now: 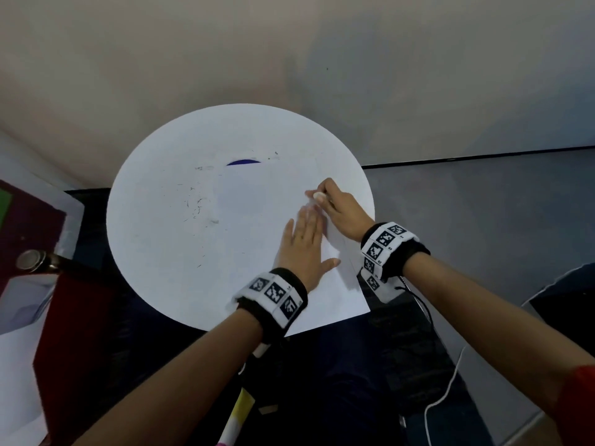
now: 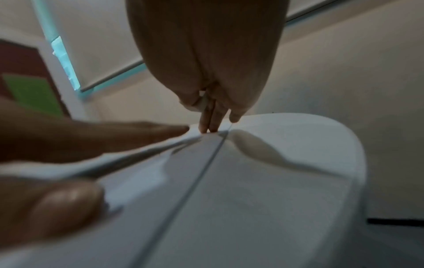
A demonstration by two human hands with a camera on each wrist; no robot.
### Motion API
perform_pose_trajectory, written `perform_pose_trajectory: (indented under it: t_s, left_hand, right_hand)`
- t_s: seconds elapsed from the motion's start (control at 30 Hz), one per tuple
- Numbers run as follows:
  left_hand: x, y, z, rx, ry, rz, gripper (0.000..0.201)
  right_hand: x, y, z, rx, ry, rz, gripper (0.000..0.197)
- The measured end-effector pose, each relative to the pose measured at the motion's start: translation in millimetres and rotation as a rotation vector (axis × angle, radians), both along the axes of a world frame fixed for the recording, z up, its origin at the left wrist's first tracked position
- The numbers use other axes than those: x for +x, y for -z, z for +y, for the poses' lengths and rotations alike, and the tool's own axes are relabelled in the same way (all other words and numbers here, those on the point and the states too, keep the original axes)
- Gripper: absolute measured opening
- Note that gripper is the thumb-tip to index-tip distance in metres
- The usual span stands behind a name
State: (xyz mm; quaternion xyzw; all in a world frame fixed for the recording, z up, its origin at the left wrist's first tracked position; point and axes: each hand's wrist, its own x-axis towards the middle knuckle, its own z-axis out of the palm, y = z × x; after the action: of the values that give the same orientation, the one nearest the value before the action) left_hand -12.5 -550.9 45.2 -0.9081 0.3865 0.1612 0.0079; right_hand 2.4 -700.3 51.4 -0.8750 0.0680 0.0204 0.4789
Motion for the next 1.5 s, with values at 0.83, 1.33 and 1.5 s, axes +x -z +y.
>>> perform_pose_trajectory:
  t_s: [0.83,1.33,1.5]
  left_hand:
    - [9.4,-23.1,27.9,0.122,-0.226,0.066,0.073]
    - [29.8,-22.1,71.2,0.103,-0.124,0.153,0.089]
    - [9.9,-7.5,74.0,0.152,0.018,0.268,0.103]
  right_hand:
    - [6.6,-3.3,1.6,-0.023,0.074,-0.015,0.018]
    - [7.3,-13.3,6.4,-0.057,0.078,0.027,0.016]
    - [-14.4,-23.5,13.7,-0.088,0.061,-0.069,0.015]
